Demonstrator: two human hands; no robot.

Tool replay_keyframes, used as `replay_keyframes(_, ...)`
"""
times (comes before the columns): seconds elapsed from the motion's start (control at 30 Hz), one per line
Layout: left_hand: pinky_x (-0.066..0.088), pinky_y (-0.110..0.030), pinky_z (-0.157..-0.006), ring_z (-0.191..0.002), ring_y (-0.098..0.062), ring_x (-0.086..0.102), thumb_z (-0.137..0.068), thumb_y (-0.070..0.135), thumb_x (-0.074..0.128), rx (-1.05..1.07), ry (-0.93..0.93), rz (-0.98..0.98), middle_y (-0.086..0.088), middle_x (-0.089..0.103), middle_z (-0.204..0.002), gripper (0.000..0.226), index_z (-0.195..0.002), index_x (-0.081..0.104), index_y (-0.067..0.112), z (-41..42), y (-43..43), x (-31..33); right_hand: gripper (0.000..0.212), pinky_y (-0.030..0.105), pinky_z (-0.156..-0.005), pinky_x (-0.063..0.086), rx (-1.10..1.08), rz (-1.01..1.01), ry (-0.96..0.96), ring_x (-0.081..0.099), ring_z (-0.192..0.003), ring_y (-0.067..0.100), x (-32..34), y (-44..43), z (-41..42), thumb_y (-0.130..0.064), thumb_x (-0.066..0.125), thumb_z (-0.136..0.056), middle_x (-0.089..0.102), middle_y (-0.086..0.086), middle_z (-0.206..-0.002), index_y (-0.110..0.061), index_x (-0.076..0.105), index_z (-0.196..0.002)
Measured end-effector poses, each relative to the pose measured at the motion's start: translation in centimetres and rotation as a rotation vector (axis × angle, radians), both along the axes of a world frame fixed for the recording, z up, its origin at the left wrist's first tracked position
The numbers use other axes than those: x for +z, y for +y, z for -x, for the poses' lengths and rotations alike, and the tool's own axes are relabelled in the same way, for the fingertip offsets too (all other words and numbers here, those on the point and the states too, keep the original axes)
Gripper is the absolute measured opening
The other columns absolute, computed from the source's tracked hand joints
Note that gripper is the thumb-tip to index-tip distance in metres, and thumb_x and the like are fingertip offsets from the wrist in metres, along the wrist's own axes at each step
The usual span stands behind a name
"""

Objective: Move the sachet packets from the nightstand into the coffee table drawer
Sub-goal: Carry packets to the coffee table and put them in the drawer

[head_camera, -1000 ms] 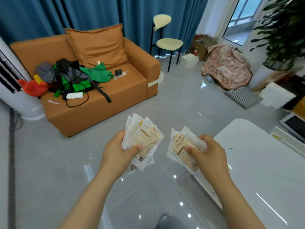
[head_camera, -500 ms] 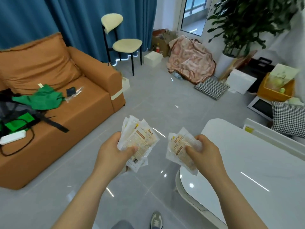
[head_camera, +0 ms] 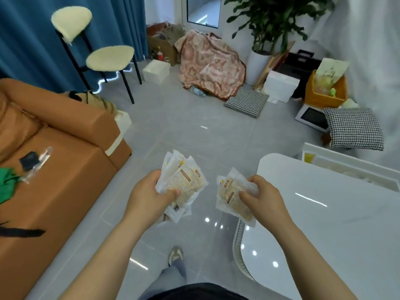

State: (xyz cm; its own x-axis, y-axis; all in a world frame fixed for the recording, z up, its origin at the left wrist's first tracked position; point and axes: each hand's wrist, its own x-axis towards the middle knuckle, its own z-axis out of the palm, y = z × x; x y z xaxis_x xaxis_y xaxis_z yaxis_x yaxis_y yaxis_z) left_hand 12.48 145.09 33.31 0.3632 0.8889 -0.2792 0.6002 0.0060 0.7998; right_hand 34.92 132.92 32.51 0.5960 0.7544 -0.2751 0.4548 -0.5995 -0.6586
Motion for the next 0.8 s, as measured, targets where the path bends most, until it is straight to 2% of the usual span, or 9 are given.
replay_keyframes(0.1,0.045,-0.019,-0.061,-0.083,-0.004,0.063,-0.079,0.018,0.073,-0.084,0.026,0.017,0.014,0.065,-0.092,0.026,-0.100,0.060,0.029,-1.0,4.9,0.0,0.027,0.038,-0.074,0.053,-0.072,0.024,0.021,0.060,-0.082,0.019,-0.4,3.1,-0.1,-0.022,0.059,-0.084,0.063,-0.002,-0.091,-0.021,0.057,-0.111)
replay_keyframes(0.2,0.044,-0.020,-0.061,-0.082,-0.002,0.060,-0.078,0.018,0.073,-0.149,0.069,0.017,0.015,0.063,-0.089,0.026,-0.097,0.059,0.030,-2.7,8.9,-0.4,0.030,0.033,-0.070,0.048,-0.103,0.047,0.006,0.058,-0.083,0.019,-0.8,5.8,-0.6,-0.022,0.061,-0.084,0.061,-0.002,-0.090,-0.021,0.056,-0.114)
replay_keyframes(0.33,0.040,-0.017,-0.058,-0.079,0.000,0.059,-0.078,0.018,0.073,-0.233,0.101,0.048,0.014,0.063,-0.087,0.024,-0.093,0.059,0.029,-6.2,12.9,-1.2,0.018,0.031,-0.065,0.047,-0.145,0.065,0.016,0.057,-0.076,0.016,-1.6,8.4,-2.9,-0.021,0.060,-0.084,0.061,-0.004,-0.081,-0.026,0.054,-0.099)
replay_keyframes(0.5,0.040,-0.020,-0.059,-0.081,-0.002,0.059,-0.077,0.018,0.072,-0.302,0.142,0.049,0.014,0.063,-0.088,0.023,-0.094,0.060,0.027,-12.8,18.0,-2.7,0.010,0.019,-0.053,0.036,-0.176,0.101,0.000,0.053,-0.069,0.009,-3.6,11.9,-8.4,-0.023,0.059,-0.085,0.059,-0.004,-0.080,-0.025,0.052,-0.093)
replay_keyframes(0.67,0.037,-0.018,-0.057,-0.077,0.003,0.055,-0.078,0.016,0.071,-0.388,0.188,0.040,0.017,0.061,-0.086,0.025,-0.091,0.057,0.033,-20.4,22.1,-2.6,0.014,0.031,-0.068,0.049,-0.237,0.117,0.035,0.059,-0.080,0.021,-4.3,15.7,-15.2,-0.023,0.059,-0.085,0.063,0.000,-0.086,-0.021,0.057,-0.098)
replay_keyframes(0.8,0.040,-0.018,-0.059,-0.079,-0.002,0.058,-0.079,0.017,0.071,-0.452,0.200,0.032,0.017,0.062,-0.089,0.028,-0.096,0.057,0.034,-26.4,24.9,-2.2,0.017,0.030,-0.071,0.052,-0.270,0.108,0.062,0.060,-0.081,0.018,-4.1,17.8,-20.7,-0.023,0.058,-0.084,0.062,-0.003,-0.088,-0.022,0.058,-0.101)
